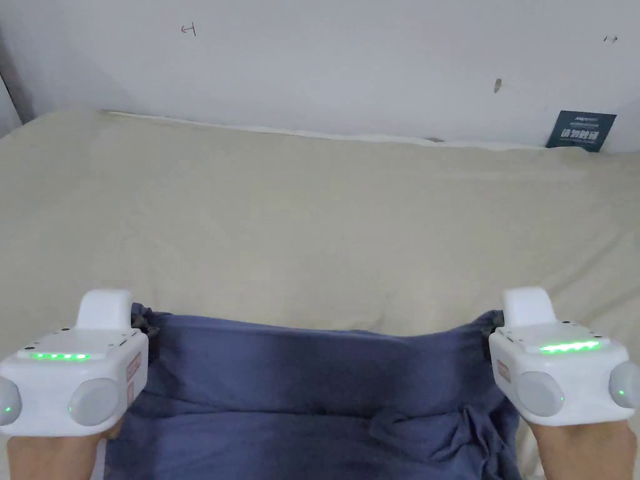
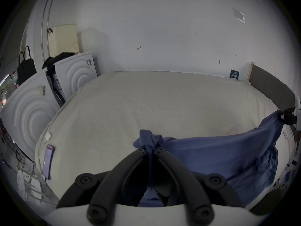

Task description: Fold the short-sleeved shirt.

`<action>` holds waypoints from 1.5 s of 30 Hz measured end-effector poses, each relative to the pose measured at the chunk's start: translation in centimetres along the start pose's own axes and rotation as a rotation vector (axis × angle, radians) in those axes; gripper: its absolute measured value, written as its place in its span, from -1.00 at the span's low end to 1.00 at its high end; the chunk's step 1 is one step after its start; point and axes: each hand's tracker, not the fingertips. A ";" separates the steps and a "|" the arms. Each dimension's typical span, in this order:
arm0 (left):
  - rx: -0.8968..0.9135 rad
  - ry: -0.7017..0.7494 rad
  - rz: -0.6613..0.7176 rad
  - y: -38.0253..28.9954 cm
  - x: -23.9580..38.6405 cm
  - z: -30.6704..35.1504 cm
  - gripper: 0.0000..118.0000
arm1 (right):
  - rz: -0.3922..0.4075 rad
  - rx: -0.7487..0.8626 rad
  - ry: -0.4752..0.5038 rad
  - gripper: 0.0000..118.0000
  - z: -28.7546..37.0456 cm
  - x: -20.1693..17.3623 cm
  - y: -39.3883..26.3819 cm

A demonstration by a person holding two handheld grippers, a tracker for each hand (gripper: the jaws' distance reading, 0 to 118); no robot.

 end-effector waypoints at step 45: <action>-0.029 0.043 -0.032 -15.7 2.3 11.7 -0.98 | 0.031 0.052 0.125 -0.97 16.4 -16.8 -8.4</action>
